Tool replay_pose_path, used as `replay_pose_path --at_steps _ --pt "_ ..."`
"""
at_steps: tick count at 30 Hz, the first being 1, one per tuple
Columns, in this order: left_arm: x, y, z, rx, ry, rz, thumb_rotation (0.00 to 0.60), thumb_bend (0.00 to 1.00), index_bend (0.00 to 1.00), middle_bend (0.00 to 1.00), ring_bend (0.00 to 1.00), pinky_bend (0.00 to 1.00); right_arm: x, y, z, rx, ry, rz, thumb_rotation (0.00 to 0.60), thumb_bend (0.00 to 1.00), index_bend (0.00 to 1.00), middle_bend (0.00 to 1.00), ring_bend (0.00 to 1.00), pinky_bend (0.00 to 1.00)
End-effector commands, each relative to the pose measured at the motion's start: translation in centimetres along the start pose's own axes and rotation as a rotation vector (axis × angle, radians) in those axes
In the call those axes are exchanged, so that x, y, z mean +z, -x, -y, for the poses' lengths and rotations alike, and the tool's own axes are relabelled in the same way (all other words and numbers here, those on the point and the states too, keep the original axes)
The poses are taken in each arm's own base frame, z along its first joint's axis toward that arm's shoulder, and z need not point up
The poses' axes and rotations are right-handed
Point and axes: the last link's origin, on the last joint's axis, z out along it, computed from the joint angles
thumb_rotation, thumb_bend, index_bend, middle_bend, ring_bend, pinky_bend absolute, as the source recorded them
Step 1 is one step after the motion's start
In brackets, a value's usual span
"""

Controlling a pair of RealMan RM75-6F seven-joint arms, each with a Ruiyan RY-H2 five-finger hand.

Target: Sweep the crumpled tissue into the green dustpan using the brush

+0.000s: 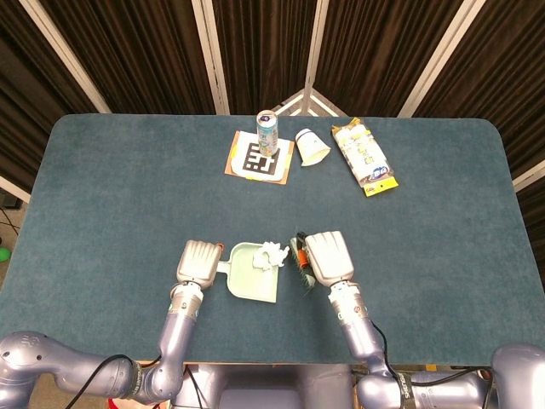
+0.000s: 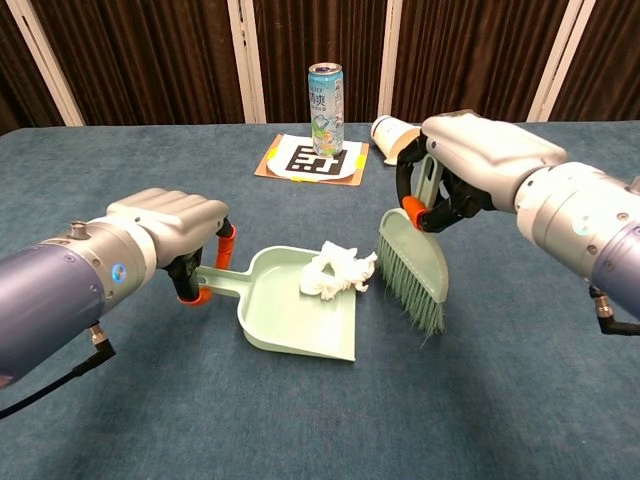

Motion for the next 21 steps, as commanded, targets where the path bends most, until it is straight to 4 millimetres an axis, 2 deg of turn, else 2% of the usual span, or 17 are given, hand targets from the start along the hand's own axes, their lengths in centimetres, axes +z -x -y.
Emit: replay_pose_path --at_steps 1,5,14,18,21 --pt "0.0 0.1 0.0 0.0 0.0 0.002 0.6 0.59 0.57 1.0 0.97 1.0 -0.1 0.1 0.5 0.026 -0.015 -0.008 0.6 1.0 0.88 0.81 0.84 1.0" --pt "0.1 0.1 0.0 0.001 -0.001 0.002 0.6 0.59 0.57 1.0 0.97 1.0 -0.2 0.0 1.5 0.092 -0.028 -0.001 0.6 1.0 0.88 0.81 0.84 1.0" --pt "0.0 0.2 -0.6 -0.006 0.003 0.01 0.6 0.59 0.57 1.0 0.97 1.0 -1.7 -1.5 6.5 0.284 -0.142 0.056 0.6 1.0 0.88 0.81 0.84 1.0" --pt "0.0 0.3 -0.8 -0.008 0.007 0.01 0.6 0.59 0.57 1.0 0.97 1.0 -2.2 -2.1 8.0 0.325 -0.193 0.06 0.6 1.0 0.88 0.81 0.84 1.0" --pt "0.0 0.2 -0.8 -0.007 0.006 0.008 0.6 0.59 0.57 1.0 0.97 1.0 -2.2 -2.6 8.4 0.33 -0.208 0.038 0.6 1.0 0.88 0.81 0.84 1.0"
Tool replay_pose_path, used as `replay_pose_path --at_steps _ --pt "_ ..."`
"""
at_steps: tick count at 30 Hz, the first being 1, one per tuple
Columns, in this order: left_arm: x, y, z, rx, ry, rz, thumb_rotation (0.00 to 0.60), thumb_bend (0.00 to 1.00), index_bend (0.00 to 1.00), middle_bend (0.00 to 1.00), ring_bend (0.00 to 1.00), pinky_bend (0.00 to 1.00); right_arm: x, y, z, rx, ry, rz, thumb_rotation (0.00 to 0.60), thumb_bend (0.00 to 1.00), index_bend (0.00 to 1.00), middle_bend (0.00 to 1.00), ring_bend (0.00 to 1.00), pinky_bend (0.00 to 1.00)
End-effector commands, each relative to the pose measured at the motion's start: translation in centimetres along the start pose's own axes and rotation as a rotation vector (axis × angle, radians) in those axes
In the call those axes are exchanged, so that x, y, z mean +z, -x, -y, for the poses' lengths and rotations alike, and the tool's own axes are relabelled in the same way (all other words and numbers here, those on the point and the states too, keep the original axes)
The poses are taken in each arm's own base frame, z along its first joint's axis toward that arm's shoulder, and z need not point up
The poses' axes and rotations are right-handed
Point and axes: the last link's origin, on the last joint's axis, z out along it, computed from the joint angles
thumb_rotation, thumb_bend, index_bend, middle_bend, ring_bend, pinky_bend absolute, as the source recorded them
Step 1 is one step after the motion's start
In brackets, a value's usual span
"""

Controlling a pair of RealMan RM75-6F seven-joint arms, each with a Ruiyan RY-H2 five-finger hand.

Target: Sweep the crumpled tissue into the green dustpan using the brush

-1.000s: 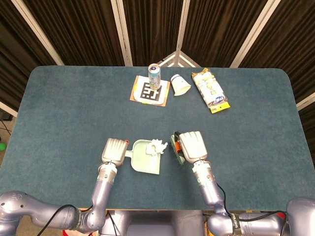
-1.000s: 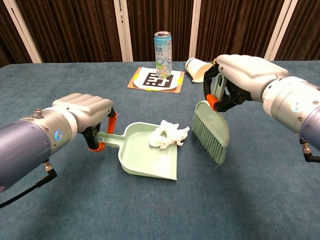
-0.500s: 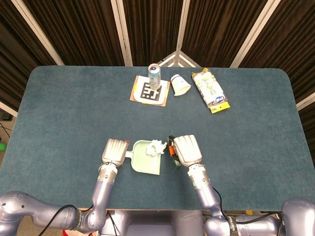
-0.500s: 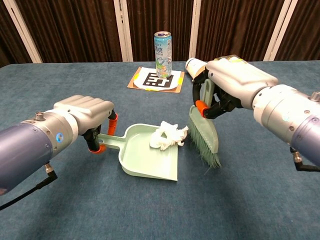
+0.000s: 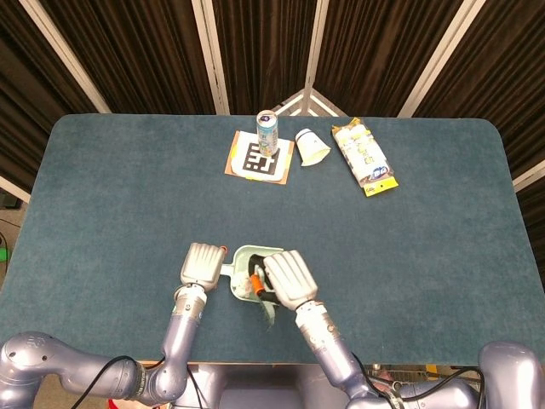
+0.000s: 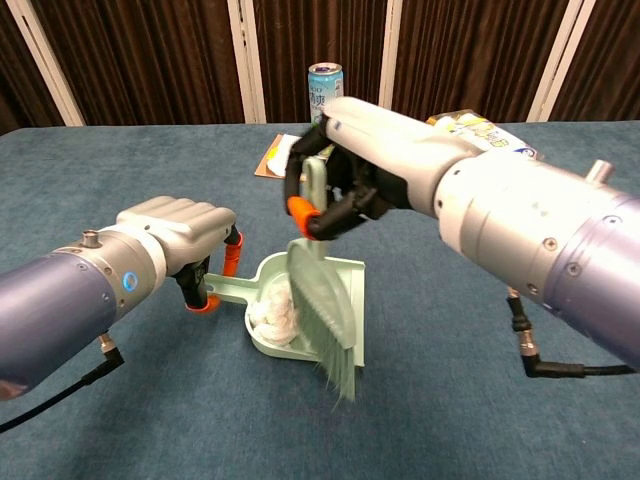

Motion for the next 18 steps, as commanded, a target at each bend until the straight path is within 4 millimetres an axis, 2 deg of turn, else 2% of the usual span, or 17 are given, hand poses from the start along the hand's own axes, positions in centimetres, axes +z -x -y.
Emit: replay_pose_path --at_steps 1,10,18 --pt "0.0 0.0 0.0 -0.001 -0.002 -0.001 0.6 0.59 0.57 1.0 0.97 1.0 0.2 -0.4 0.5 -0.004 -0.019 -0.026 0.6 1.0 0.88 0.81 0.84 1.0" --pt "0.2 0.0 0.5 -0.005 -0.013 -0.001 0.6 0.59 0.57 1.0 0.97 1.0 1.0 -1.7 -1.1 -0.098 -0.008 -0.118 0.6 1.0 0.88 0.81 0.84 1.0" --pt "0.0 0.3 0.3 -0.011 -0.013 0.004 0.6 0.59 0.56 0.99 0.97 1.0 1.3 -2.9 -1.5 -0.134 -0.015 -0.173 0.6 1.0 0.88 0.81 0.84 1.0"
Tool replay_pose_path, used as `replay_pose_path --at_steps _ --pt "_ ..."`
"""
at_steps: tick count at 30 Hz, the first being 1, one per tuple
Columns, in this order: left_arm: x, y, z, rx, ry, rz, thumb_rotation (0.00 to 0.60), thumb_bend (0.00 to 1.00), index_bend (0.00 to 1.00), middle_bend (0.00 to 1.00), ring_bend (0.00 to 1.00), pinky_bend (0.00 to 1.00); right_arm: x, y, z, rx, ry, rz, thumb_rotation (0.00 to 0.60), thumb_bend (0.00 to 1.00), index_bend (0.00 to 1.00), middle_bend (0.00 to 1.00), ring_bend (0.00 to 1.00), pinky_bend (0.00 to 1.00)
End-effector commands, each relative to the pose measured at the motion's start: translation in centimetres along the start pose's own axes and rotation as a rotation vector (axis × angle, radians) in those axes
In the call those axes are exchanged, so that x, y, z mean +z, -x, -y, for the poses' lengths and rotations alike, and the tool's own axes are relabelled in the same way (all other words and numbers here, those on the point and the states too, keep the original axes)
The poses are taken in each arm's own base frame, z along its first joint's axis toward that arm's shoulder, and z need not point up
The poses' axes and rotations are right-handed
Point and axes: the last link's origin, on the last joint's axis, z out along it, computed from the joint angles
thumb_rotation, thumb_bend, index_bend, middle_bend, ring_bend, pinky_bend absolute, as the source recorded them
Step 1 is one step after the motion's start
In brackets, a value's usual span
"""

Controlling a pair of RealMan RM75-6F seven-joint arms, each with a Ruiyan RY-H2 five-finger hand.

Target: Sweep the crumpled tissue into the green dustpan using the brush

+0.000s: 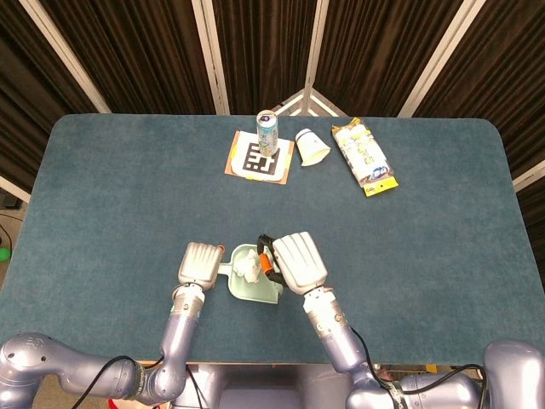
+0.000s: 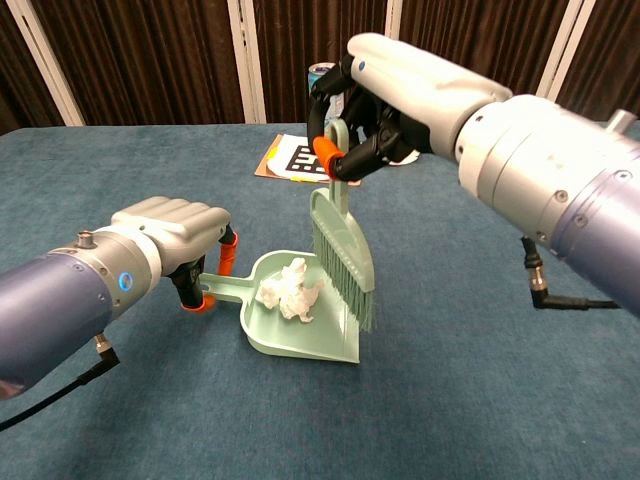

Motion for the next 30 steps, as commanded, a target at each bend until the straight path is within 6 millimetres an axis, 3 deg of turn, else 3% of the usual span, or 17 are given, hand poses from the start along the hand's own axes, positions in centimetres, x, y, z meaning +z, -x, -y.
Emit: replay_pose_path --at_steps 1,11,14,15,17,19,23,30 --pt "0.0 0.0 -0.1 -0.004 0.0 -0.001 0.6 0.59 0.56 0.99 0.97 1.0 0.2 -0.4 -0.1 -0.004 0.0 -0.018 0.6 1.0 0.88 0.81 0.84 1.0" --pt "-0.2 -0.1 -0.1 -0.008 -0.002 0.001 0.6 0.56 0.53 0.98 0.96 1.0 0.5 -1.5 0.4 -0.018 -0.014 -0.053 0.6 1.0 0.88 0.81 0.84 1.0" --pt "-0.3 -0.1 0.0 -0.001 0.0 0.0 0.6 0.36 0.46 0.95 0.94 1.0 0.8 -1.8 0.2 -0.027 -0.008 -0.069 0.6 1.0 0.88 0.81 0.84 1.0" --pt "-0.3 -0.1 0.1 0.002 0.0 -0.001 0.6 0.23 0.4 0.92 0.93 1.0 0.8 -1.9 0.1 -0.033 -0.008 -0.073 0.6 1.0 0.88 0.81 0.84 1.0" --pt "-0.3 -0.2 0.3 0.011 -0.003 -0.002 0.6 0.06 0.29 0.87 0.92 1.0 0.9 -2.0 0.0 -0.045 -0.01 -0.079 0.6 1.0 0.88 0.81 0.84 1.0" --pt "-0.3 -0.4 0.6 0.016 -0.005 -0.005 0.6 0.0 0.21 0.84 0.9 1.0 1.0 -2.2 -0.2 -0.058 -0.012 -0.088 0.6 1.0 0.88 0.81 0.84 1.0" --pt "-0.4 -0.6 1.1 0.021 -0.007 -0.005 0.6 0.0 0.11 0.78 0.87 1.0 1.1 -2.4 -0.5 -0.07 -0.008 -0.099 0.6 1.0 0.88 0.81 0.84 1.0" --pt "-0.8 -1.5 2.5 -0.006 -0.013 -0.021 0.6 0.0 0.09 0.76 0.87 1.0 1.4 -2.8 -1.6 -0.111 0.016 -0.121 0.6 1.0 0.88 0.81 0.84 1.0"
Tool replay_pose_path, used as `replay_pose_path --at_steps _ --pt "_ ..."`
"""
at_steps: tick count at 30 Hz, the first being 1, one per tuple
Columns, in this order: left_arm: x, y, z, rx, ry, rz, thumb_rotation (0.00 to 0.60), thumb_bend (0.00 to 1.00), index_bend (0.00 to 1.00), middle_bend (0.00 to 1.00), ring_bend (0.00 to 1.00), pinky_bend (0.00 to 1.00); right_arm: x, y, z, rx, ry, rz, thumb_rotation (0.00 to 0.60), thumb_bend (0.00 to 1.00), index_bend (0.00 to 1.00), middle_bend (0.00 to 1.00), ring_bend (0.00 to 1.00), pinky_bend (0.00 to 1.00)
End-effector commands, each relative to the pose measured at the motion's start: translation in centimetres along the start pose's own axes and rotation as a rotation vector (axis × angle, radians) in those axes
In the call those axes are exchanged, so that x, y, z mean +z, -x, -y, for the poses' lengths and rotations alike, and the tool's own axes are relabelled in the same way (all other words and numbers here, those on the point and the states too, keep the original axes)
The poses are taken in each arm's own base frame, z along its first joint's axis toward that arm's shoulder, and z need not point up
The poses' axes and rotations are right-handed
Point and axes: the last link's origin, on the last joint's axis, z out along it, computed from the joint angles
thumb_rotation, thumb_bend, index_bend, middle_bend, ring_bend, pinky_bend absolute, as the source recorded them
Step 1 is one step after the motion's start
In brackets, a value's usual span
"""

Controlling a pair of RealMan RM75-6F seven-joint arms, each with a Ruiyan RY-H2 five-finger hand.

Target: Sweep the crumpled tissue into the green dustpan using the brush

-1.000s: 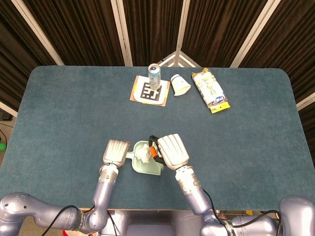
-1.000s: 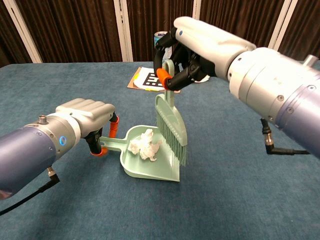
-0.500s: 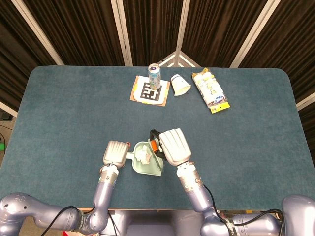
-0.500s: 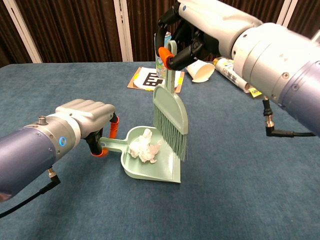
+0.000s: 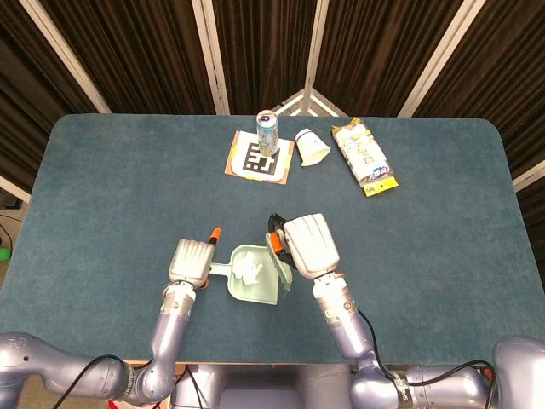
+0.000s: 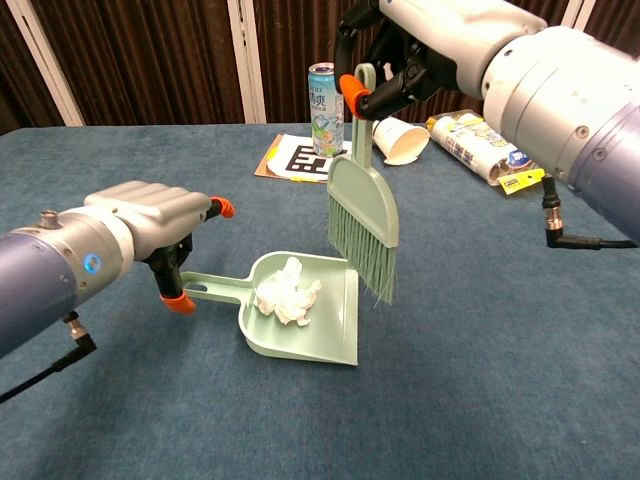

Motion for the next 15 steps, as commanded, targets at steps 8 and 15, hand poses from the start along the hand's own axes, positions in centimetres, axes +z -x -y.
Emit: replay_pose_path --at_steps 8,15 --pt "-0.7 -1.6 2.4 -0.051 -0.004 -0.04 0.6 0.0 0.09 0.76 0.87 1.0 0.2 -0.3 -3.8 -0.074 0.077 -0.019 0.6 1.0 0.88 0.81 0.84 1.0" --pt "-1.4 -2.6 4.3 -0.099 -0.005 -0.072 0.6 0.0 0.09 0.76 0.87 1.0 -0.8 -0.3 -6.9 -0.128 0.135 -0.005 0.6 1.0 0.88 0.81 0.84 1.0"
